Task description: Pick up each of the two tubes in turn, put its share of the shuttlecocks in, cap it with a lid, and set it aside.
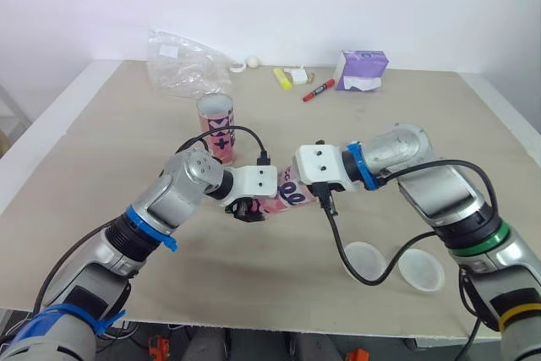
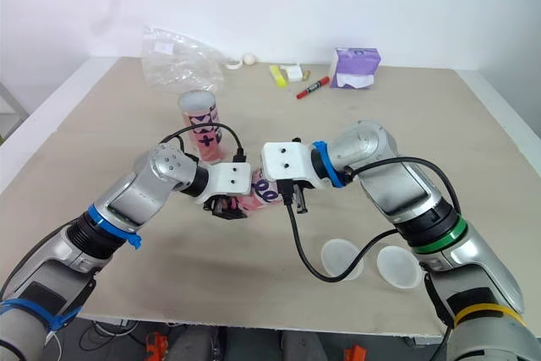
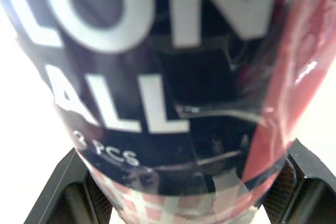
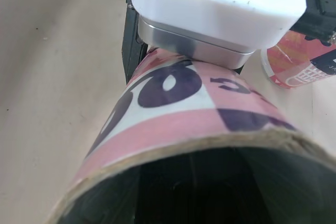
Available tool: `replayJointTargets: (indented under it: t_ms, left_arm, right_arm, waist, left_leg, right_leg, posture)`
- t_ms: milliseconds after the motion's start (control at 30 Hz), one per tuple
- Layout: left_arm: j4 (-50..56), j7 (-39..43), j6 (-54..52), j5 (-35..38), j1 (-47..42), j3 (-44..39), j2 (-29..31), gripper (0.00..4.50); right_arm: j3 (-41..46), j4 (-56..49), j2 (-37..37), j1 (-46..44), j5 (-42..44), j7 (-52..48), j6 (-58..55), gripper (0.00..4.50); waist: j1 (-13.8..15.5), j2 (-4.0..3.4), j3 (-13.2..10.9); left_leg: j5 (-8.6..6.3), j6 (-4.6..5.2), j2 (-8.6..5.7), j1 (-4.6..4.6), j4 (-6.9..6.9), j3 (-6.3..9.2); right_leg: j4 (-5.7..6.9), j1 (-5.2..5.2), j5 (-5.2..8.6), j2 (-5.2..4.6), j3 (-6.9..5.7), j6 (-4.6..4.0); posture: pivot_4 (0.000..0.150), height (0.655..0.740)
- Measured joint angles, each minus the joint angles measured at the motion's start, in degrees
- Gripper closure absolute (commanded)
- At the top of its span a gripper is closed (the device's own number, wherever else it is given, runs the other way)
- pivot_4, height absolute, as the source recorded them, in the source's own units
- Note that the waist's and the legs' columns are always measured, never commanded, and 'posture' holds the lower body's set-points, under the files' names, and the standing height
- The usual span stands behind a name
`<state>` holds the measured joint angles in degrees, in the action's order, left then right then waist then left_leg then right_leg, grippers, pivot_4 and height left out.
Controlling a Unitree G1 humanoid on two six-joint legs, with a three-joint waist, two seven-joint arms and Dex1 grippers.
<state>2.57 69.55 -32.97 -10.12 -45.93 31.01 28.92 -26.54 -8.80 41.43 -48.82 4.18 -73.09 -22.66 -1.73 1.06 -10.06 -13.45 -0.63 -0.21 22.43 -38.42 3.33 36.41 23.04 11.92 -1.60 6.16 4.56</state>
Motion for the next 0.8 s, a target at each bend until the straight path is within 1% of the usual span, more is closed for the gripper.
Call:
replayJointTargets:
  t_ms: [100,200,267,333,433,467,500,533,600,667,800]
  left_arm:
    - [0.2,-0.1,0.0,0.0,0.0,0.0,-0.2,1.29]
    - [0.6,-0.3,0.2,0.1,0.0,0.0,-0.8,1.29]
    - [0.9,-0.2,0.5,0.4,0.0,0.0,-0.9,1.29]
    - [1.0,-0.1,0.6,0.6,0.0,0.1,-0.9,1.29]
    - [0.9,-0.2,0.7,0.6,-0.1,0.2,-1.0,1.29]
    - [0.9,-0.3,0.9,0.6,0.0,0.2,-1.1,1.29]
    - [0.9,-0.4,1.5,0.6,0.1,0.2,-1.2,1.29]
    - [0.9,-0.4,1.7,0.7,0.1,0.2,-1.1,1.29]
    - [0.8,-0.3,1.9,0.7,0.1,0.2,-1.0,1.29]
    - [0.6,-0.3,2.0,0.7,0.2,0.1,-1.0,1.29]
    - [0.4,-0.6,2.6,0.6,0.4,0.0,-1.0,1.29]
  right_arm:
    - [1.0,0.1,1.2,-0.3,0.2,-1.9,-0.6,4.45]
    - [4.2,-1.0,3.9,-0.3,3.3,-3.4,-3.8,4.45]
    - [10.3,-2.8,7.2,-0.3,6.9,-4.0,-7.5,4.45]
    - [14.3,-4.6,9.5,0.0,9.9,-4.3,-10.3,4.45]
    - [21.0,-7.8,13.4,3.0,14.9,-4.3,-14.7,4.45]
    - [23.7,-8.1,14.5,4.6,16.5,-4.3,-16.1,4.45]
    - [28.7,-8.1,17.1,7.7,18.7,-4.1,-18.3,4.45]
    - [31.3,-7.8,18.5,9.5,19.4,-3.9,-19.3,4.45]
    - [37.0,-8.5,21.2,15.6,20.3,-3.2,-19.9,4.45]
    - [39.6,-9.7,21.8,22.7,20.3,-2.2,-19.8,4.45]
    - [41.1,-12.3,22.1,36.5,18.6,-0.2,-16.7,4.45]
  waist:
    - [0.1,-0.01,0.0]
    - [0.6,-0.06,0.0]
    - [0.7,-0.06,0.0]
    - [0.7,-0.06,0.0]
    - [0.9,-0.05,0.0]
    - [0.9,-0.03,-0.1]
    - [1.1,-0.02,-0.1]
    - [1.0,-0.02,-0.1]
    - [1.0,-0.01,0.0]
    - [0.9,0.01,0.0]
    - [0.8,-0.06,0.0]
  left_leg:
    - [0.02,0.00,-0.02,0.07,0.00,0.01]
    - [0.04,-0.02,-0.14,0.39,-0.01,0.03]
    - [0.04,-0.04,-0.21,0.61,-0.02,0.03]
    - [0.03,-0.06,-0.32,0.68,0.00,0.02]
    - [0.03,-0.06,-0.45,0.81,0.01,0.08]
    - [0.03,-0.06,-0.47,0.83,0.00,0.11]
    - [0.03,-0.06,-0.50,0.87,0.00,0.11]
    - [0.03,-0.06,-0.53,0.86,0.00,0.03]
    - [0.02,-0.05,-0.56,0.81,0.04,0.00]
    - [0.02,-0.05,-0.54,0.80,0.04,0.00]
    - [0.05,-0.01,-0.54,0.82,0.01,-0.04]
  right_leg:
    - [0.01,0.01,0.00,-0.02,0.00,0.00]
    - [0.00,0.17,0.05,-0.18,0.00,0.03]
    - [-0.07,0.27,0.11,-0.31,-0.03,0.13]
    - [-0.13,0.27,0.13,-0.47,-0.10,0.25]
    - [-0.25,0.26,0.22,-0.67,-0.26,0.27]
    - [-0.27,0.22,0.25,-0.72,-0.31,0.30]
    - [-0.28,0.23,0.27,-0.81,-0.33,0.33]
    - [-0.29,0.24,0.28,-0.86,-0.32,0.35]
    - [-0.31,0.21,0.32,-0.92,-0.38,0.36]
    - [-0.29,0.20,0.32,-0.88,-0.39,0.36]
    - [-0.26,0.21,0.27,-0.86,-0.36,0.43]
  posture:
    - [0.150,0.7400]
    - [0.150,0.7400]
    - [0.150,0.7400]
    - [0.150,0.7400]
    - [0.150,0.7400]
    - [0.150,0.7400]
    - [0.150,0.7400]
    - [0.150,0.7400]
    - [0.150,0.7400]
    - [0.150,0.7400]
    - [0.150,0.7400]
